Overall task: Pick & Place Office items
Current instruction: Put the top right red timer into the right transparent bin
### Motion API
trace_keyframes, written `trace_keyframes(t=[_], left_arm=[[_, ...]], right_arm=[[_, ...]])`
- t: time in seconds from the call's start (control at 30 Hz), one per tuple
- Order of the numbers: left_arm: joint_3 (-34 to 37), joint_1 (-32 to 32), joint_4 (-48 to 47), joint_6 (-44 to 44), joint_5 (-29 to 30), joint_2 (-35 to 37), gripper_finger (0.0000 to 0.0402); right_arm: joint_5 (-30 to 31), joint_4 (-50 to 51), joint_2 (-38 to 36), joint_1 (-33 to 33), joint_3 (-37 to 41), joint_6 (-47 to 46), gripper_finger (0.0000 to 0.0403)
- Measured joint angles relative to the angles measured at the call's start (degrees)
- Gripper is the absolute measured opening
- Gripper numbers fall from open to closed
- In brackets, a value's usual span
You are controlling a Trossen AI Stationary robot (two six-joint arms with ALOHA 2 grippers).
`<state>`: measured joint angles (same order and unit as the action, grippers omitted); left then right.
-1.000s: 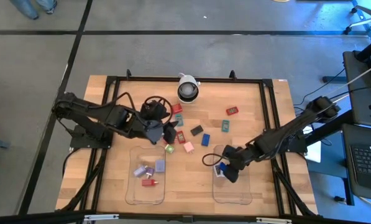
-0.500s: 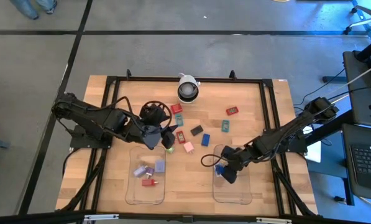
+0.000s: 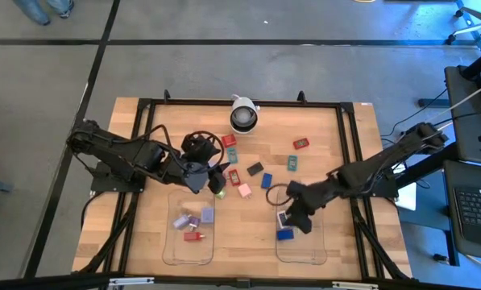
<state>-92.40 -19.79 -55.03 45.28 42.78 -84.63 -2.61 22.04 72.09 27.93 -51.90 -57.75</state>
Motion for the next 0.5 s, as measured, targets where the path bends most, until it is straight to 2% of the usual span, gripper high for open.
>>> trace_keyframes(t=[0.13, 0.27, 0.37, 0.5], left_arm=[[0.0, 0.0, 0.0, -2.0, 1.3, 0.6, 0.0239], [0.0, 0.0, 0.0, -4.1, 3.3, 2.3, 0.0239], [0.0, 0.0, 0.0, -5.6, 5.1, 3.5, 0.0239], [0.0, 0.0, 0.0, -8.2, 6.5, 5.4, 0.0239]], right_arm=[[9.8, 10.3, -3.1, -2.9, -7.4, 7.1, 0.0264], [20.6, 23.5, -3.8, -7.9, -13.6, 7.2, 0.0259], [22.5, 31.2, -3.8, -13.3, -15.6, 5.7, 0.0258], [21.6, 35.7, -3.8, -20.7, -14.7, 10.4, 0.0258]])
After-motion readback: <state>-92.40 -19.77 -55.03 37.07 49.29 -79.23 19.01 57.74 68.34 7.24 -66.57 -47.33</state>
